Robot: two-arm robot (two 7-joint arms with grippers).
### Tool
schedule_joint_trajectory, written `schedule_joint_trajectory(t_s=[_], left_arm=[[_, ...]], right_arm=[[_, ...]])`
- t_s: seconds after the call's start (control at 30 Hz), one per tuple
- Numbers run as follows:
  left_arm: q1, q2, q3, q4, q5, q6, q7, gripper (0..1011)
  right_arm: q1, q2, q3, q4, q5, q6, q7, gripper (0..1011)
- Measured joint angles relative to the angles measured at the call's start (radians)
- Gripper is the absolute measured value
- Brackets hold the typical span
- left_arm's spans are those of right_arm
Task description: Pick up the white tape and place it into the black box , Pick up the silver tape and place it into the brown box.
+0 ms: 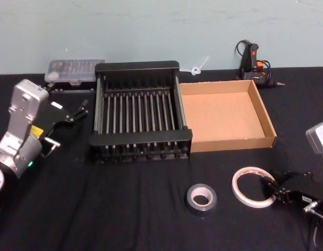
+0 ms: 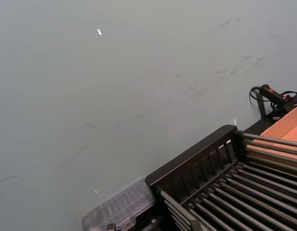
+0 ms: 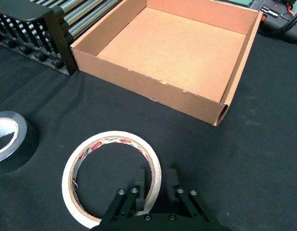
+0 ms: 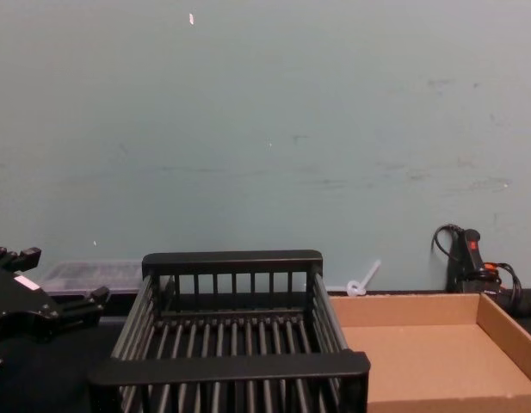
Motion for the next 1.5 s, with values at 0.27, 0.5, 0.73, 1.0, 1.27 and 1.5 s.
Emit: schedule_joint_trajectory(t_s=[0.27, 0.5, 0.73, 1.0, 1.27, 1.5], left_arm=[[0.0, 0.0, 0.0, 0.0, 0.0, 0.0, 0.0, 1001], [0.0, 0.0, 0.0, 0.0, 0.0, 0.0, 0.0, 1001], [0.0, 0.0, 0.0, 0.0, 0.0, 0.0, 0.0, 1001], [0.0, 0.0, 0.0, 0.0, 0.0, 0.0, 0.0, 1001], [0.0, 0.0, 0.0, 0.0, 0.0, 0.0, 0.0, 1001], [0.0, 0.0, 0.0, 0.0, 0.0, 0.0, 0.0, 1001]], right_arm=[[0.0, 0.0, 0.0, 0.0, 0.0, 0.0, 0.0, 111], [0.0, 0.0, 0.0, 0.0, 0.0, 0.0, 0.0, 91], [0.0, 0.0, 0.0, 0.0, 0.0, 0.0, 0.0, 91], [0.0, 0.0, 0.001, 0.0, -0.001, -0.001, 0.0, 91], [-0.011, -0.01, 0.022, -0.017, -0.006, -0.027, -0.005, 91], [-0.011, -0.023, 0.046, -0.041, 0.003, -0.038, -0.01, 91]])
